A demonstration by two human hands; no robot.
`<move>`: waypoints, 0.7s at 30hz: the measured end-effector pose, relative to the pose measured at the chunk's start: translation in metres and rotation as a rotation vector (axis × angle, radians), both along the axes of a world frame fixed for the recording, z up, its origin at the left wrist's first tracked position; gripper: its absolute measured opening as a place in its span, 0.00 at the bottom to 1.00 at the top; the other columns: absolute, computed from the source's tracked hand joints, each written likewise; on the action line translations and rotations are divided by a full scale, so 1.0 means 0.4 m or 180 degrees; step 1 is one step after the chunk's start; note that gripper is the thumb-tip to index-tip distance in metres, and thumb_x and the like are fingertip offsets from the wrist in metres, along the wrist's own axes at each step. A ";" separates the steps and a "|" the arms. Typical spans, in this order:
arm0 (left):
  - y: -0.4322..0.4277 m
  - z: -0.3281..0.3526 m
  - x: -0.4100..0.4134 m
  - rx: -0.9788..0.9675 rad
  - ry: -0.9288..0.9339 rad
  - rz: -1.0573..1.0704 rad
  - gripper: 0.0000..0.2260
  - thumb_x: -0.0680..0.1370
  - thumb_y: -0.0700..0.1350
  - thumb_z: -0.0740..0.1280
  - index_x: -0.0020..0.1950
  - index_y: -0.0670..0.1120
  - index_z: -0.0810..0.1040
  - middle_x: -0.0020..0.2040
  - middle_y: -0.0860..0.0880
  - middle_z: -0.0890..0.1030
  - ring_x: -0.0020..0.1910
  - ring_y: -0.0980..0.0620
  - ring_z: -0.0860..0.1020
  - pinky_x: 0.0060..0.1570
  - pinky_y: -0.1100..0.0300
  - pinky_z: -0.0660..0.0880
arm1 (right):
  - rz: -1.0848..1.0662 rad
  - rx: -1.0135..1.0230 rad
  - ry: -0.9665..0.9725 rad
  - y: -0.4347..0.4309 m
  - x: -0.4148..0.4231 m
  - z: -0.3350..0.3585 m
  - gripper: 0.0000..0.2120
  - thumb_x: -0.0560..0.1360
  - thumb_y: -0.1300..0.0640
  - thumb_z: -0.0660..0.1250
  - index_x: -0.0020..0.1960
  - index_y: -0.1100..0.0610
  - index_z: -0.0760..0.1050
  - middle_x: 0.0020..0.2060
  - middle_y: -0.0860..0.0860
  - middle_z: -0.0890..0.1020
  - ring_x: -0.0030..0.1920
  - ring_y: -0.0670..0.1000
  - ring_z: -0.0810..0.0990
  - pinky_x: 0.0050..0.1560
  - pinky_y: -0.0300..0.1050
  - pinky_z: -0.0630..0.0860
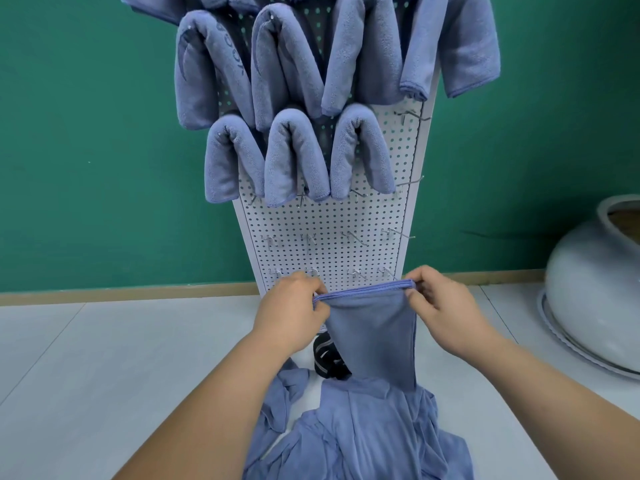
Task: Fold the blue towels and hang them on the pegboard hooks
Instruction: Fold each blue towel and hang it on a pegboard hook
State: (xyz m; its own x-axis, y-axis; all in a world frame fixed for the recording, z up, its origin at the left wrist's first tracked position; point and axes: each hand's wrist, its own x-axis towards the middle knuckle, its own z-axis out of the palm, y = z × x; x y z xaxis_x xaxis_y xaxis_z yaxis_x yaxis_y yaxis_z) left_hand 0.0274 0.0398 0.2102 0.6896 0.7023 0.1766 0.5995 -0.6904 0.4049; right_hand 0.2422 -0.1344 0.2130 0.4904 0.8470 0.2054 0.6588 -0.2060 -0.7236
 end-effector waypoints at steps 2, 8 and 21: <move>-0.007 0.006 0.003 0.0069 0.0192 0.0000 0.05 0.76 0.46 0.65 0.50 0.54 0.76 0.49 0.54 0.74 0.54 0.48 0.74 0.52 0.51 0.76 | 0.0138 0.0058 0.0169 0.007 -0.023 -0.002 0.06 0.84 0.56 0.62 0.52 0.45 0.73 0.40 0.50 0.82 0.41 0.54 0.79 0.47 0.56 0.76; -0.053 0.027 0.009 -0.1423 -0.0555 -0.0723 0.13 0.76 0.54 0.73 0.60 0.61 0.77 0.54 0.60 0.82 0.55 0.59 0.80 0.59 0.55 0.78 | 0.0579 0.0320 0.0522 0.023 -0.103 0.004 0.09 0.85 0.60 0.62 0.54 0.47 0.76 0.44 0.45 0.83 0.47 0.51 0.81 0.53 0.54 0.78; -0.096 0.053 0.030 0.0591 -0.1072 -0.0963 0.10 0.86 0.56 0.61 0.59 0.54 0.79 0.52 0.57 0.79 0.47 0.53 0.79 0.46 0.49 0.78 | 0.0647 0.0439 0.0736 0.017 -0.141 0.009 0.10 0.86 0.53 0.62 0.66 0.44 0.71 0.46 0.43 0.86 0.46 0.45 0.83 0.49 0.43 0.77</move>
